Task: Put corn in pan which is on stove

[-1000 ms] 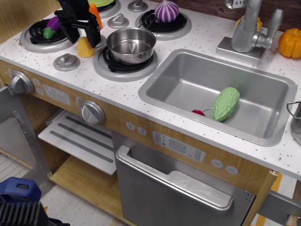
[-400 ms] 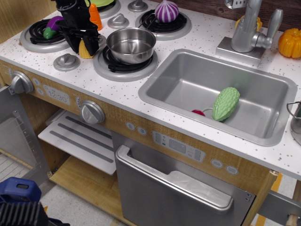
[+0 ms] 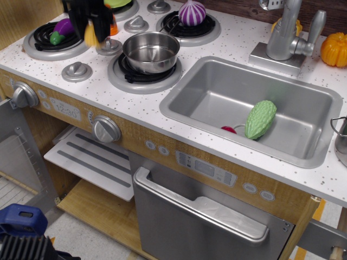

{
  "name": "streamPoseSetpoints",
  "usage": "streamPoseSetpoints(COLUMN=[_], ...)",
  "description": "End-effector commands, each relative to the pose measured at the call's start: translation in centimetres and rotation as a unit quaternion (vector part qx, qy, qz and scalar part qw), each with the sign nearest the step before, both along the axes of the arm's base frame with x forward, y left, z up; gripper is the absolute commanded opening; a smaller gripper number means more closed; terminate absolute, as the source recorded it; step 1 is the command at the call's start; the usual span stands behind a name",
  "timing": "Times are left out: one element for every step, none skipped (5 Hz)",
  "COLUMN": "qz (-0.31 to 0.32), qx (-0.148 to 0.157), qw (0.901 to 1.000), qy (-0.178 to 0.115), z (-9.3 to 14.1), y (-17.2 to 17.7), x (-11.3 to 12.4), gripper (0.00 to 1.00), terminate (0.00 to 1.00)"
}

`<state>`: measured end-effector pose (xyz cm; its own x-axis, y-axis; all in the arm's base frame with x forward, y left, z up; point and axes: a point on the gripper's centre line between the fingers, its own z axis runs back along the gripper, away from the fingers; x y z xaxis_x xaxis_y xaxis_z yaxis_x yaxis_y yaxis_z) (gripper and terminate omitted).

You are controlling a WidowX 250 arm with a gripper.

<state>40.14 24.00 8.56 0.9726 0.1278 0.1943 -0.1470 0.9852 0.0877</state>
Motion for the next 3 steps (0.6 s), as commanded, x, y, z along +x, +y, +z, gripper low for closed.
streamPoseSetpoints(qz=[0.011,0.014,0.002], qx=[0.049,0.038,0.021], qw=[0.9977,0.9978,0.9968], qy=[-0.046,-0.052,-0.077], z=[7.6,7.3,5.6], y=[-2.0,-4.7,-7.0], x=[0.9,2.0,3.1], gripper=[0.0,0.0,0.0], terminate=[0.0,0.0,0.0])
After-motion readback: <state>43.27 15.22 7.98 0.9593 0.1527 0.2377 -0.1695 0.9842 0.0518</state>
